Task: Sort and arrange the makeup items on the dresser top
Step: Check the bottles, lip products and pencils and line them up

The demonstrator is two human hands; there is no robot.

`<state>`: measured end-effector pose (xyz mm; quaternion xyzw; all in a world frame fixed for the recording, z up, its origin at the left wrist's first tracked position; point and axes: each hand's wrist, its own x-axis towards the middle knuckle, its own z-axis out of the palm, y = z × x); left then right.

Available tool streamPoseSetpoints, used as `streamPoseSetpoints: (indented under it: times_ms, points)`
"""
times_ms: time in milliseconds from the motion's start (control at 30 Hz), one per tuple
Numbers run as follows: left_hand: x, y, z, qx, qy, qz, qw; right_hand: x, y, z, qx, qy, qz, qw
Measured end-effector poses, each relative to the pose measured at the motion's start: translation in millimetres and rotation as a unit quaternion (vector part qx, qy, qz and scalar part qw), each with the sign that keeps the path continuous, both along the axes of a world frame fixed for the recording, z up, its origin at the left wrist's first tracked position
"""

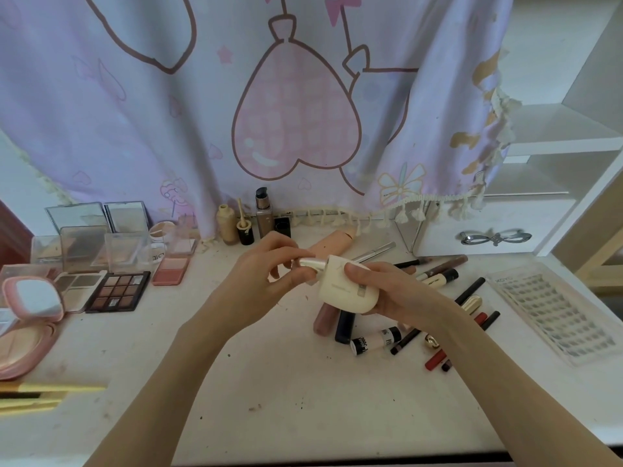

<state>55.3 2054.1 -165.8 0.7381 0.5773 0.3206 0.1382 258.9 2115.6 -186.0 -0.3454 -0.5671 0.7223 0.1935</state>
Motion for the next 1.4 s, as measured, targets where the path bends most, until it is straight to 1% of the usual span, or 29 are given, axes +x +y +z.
streamPoseSetpoints:
  times_ms: [67, 233, 333, 400, 467, 533, 600, 733, 867, 933, 1000, 1100, 1233, 1300, 1400]
  points:
    - [1, 0, 2, 0.012, -0.014, -0.014, 1.000, -2, 2, 1, 0.003, -0.008, -0.012, 1.000]
    - [-4, 4, 7, 0.009, 0.026, -0.024, 0.999, -3, 9, 3, 0.022, -0.035, -0.014, 0.999]
    - [-6, 10, 5, 0.013, 0.028, -0.017, 0.999, -5, 17, 3, 0.036, -0.054, -0.013, 0.998]
    - [-7, 14, 1, 0.016, 0.011, 0.001, 1.000, -5, 23, 2, 0.046, -0.061, -0.015, 0.997]
    - [-11, 19, -3, 0.019, -0.024, 0.036, 0.999, -4, 30, 3, 0.052, -0.062, -0.025, 0.996]
    - [-15, 26, -7, 0.027, -0.065, 0.081, 0.994, -4, 38, 4, 0.056, -0.045, -0.052, 0.996]
    - [-17, 34, -12, 0.034, -0.074, 0.114, 0.990, -10, 46, 5, 0.077, -0.032, -0.095, 0.992]
    - [-12, 53, -22, 0.033, -0.051, 0.155, 0.986, -36, 67, 5, 0.110, -0.034, -0.192, 0.975]
    - [-4, 65, -27, 0.023, -0.034, 0.184, 0.982, -65, 88, -2, 0.246, -0.153, -0.215, 0.933]
    - [-1, 68, -31, 0.014, -0.038, 0.190, 0.981, -75, 97, -8, 0.285, -0.193, -0.212, 0.915]
    - [1, 70, -35, -0.003, -0.074, 0.195, 0.978, -79, 102, -13, 0.308, -0.223, -0.205, 0.902]
    - [2, 72, -39, -0.032, -0.144, 0.211, 0.966, -77, 108, -19, 0.325, -0.239, -0.206, 0.891]
    - [6, 76, -43, -0.044, -0.167, 0.231, 0.958, -70, 112, -22, 0.351, -0.296, -0.202, 0.865]
    - [9, 77, -45, -0.047, -0.185, 0.231, 0.954, -66, 113, -24, 0.355, -0.296, -0.213, 0.861]
    - [17, 80, -49, -0.042, -0.203, 0.243, 0.948, -67, 112, -27, 0.344, -0.266, -0.248, 0.866]
